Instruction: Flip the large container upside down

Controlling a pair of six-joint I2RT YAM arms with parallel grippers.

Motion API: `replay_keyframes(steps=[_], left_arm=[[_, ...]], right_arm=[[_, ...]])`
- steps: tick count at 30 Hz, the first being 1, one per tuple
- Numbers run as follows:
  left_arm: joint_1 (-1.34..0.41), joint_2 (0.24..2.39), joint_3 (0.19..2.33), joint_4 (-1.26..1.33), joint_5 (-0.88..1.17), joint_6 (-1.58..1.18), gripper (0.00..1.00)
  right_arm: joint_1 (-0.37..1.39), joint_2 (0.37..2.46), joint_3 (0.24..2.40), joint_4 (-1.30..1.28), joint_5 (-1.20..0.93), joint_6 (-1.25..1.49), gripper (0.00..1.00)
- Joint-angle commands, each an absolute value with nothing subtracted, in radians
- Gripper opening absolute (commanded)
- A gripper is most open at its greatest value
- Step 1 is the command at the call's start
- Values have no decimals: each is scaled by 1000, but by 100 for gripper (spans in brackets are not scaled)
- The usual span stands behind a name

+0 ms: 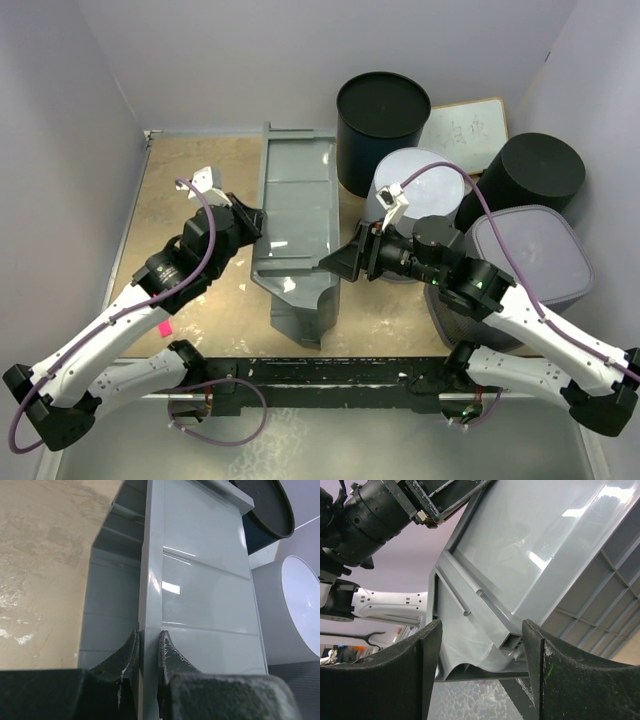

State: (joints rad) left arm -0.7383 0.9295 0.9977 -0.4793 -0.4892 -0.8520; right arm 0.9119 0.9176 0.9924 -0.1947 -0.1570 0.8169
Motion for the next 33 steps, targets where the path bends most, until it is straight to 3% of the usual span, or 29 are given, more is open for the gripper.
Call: replay_keyframes(steps=[1, 10, 23, 33], left_arm=[[-716, 986, 897, -645, -381, -866, 0], [-660, 986, 835, -639, -361, -862, 0], [-505, 970, 776, -629, -244, -814, 0], [-452, 977, 736, -602, -193, -807, 0]], right_arm=[[933, 914, 989, -124, -210, 857, 67], [962, 928, 997, 4, -279, 915, 67], [979, 883, 1040, -160, -91, 856, 70], [979, 875, 1023, -125, -119, 859, 70]])
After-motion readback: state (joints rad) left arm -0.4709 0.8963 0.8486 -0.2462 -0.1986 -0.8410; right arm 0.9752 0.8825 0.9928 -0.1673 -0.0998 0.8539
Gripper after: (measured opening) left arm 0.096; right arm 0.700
